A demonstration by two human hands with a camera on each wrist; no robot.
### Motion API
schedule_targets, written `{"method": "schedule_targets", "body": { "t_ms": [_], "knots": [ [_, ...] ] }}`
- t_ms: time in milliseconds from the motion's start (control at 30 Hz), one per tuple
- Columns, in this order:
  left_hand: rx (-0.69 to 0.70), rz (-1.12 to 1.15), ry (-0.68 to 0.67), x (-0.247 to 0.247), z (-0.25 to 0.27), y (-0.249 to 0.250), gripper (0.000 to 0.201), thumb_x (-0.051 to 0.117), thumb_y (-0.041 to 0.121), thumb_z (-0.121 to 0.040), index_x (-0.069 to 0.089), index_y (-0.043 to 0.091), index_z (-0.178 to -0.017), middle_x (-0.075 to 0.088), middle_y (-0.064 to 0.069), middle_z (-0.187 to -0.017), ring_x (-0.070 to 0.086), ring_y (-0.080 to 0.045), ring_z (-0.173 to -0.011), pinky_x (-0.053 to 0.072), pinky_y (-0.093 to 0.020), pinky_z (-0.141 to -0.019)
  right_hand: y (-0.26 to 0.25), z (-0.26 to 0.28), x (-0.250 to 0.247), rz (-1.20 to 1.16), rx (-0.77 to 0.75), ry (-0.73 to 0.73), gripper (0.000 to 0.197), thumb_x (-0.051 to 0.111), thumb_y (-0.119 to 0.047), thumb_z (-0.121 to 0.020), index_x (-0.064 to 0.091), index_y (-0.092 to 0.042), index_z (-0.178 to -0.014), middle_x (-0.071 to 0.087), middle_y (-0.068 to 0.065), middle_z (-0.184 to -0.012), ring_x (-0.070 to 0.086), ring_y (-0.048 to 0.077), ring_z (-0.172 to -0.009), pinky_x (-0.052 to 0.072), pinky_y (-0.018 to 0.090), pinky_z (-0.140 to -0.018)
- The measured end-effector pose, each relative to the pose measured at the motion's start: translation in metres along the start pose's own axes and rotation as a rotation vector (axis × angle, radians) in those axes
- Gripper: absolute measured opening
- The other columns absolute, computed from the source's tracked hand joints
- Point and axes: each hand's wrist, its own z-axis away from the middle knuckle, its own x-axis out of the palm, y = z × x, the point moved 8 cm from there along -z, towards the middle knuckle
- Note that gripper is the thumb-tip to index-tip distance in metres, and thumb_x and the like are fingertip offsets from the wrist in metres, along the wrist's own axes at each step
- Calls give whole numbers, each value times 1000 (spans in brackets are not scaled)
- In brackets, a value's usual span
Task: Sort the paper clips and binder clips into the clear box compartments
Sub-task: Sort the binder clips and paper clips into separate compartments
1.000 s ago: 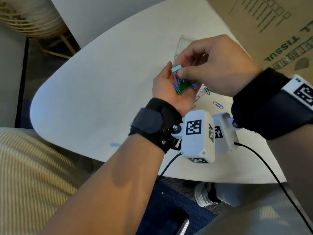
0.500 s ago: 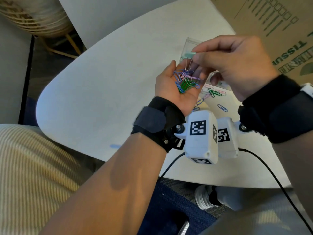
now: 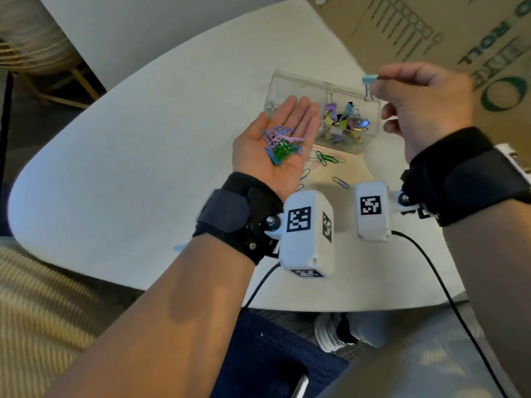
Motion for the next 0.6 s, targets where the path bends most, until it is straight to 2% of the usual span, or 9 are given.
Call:
{"method": "schedule_targets", "body": {
  "t_ms": [100, 200, 233, 333, 400, 467, 500, 533, 600],
  "knots": [
    [-12, -13, -1, 2, -2, -9, 47, 26, 26, -102, 56, -10, -106, 54, -19, -123, 43, -37, -130, 40, -43, -100, 2, -9, 2, 80, -27, -8, 15, 75, -13, -77, 73, -21, -89, 68, -6, -73, 53, 3, -49, 42, 18, -47],
    [-24, -30, -12, 6, -3, -14, 47, 27, 26, -102, 55, -11, -111, 50, -22, -134, 43, -38, -130, 40, -44, -100, -9, -7, 8, 313, -161, -48, 24, 76, -28, -78, 71, -27, -102, 67, -10, -92, 61, 2, -78, 53, 23, -72],
    [-23, -38, -17, 7, -3, -15, 47, 27, 26, -102, 54, -11, -113, 52, -22, -132, 44, -38, -129, 40, -44, -100, -16, -2, 14, 337, -212, -88, 22, 75, -29, -79, 71, -28, -100, 66, -10, -91, 61, 3, -78, 53, 25, -75],
    [3, -85, 8, 7, -5, -13, 46, 27, 28, -101, 56, -5, -114, 65, -19, -108, 61, -33, -102, 44, -41, -94, -30, 28, 48, 406, -318, -352, 14, 74, -31, -76, 74, -25, -89, 69, -6, -78, 56, 1, -62, 50, 25, -66],
    [4, -126, 28, 7, -5, -14, 48, 26, 30, -101, 56, -2, -119, 67, -15, -105, 64, -29, -89, 48, -38, -86, -30, 49, 71, 636, -387, -521, 17, 75, -35, -74, 72, -32, -91, 68, -7, -82, 56, 2, -68, 46, 20, -67],
    [-14, -141, 47, 4, -4, -17, 47, 27, 31, -101, 55, -1, -122, 61, -12, -124, 59, -28, -112, 45, -37, -91, -27, 61, 83, 883, -484, -561, 25, 73, -36, -77, 70, -35, -102, 67, -8, -92, 59, 11, -84, 45, 24, -74],
    [-29, -138, 51, 2, -2, -19, 46, 28, 32, -101, 54, 0, -122, 59, -9, -124, 52, -27, -123, 42, -37, -95, -28, 65, 87, 928, -519, -558, 26, 71, -34, -79, 70, -34, -105, 68, -6, -96, 60, 15, -91, 46, 26, -79],
    [-37, -126, 52, 0, -1, -20, 45, 29, 32, -101, 54, 0, -121, 60, -6, -118, 48, -25, -127, 41, -36, -96, -29, 68, 90, 930, -538, -550, 24, 70, -31, -81, 71, -31, -105, 69, -5, -98, 61, 18, -95, 45, 27, -84],
    [-35, -102, 42, -5, -1, -20, 43, 31, 33, -101, 59, 2, -114, 68, -7, -103, 55, -25, -118, 37, -34, -103, -31, 69, 90, 871, -522, -509, 21, 70, -24, -82, 73, -28, -102, 70, -5, -97, 63, 16, -94, 44, 26, -89]
  ]
}}
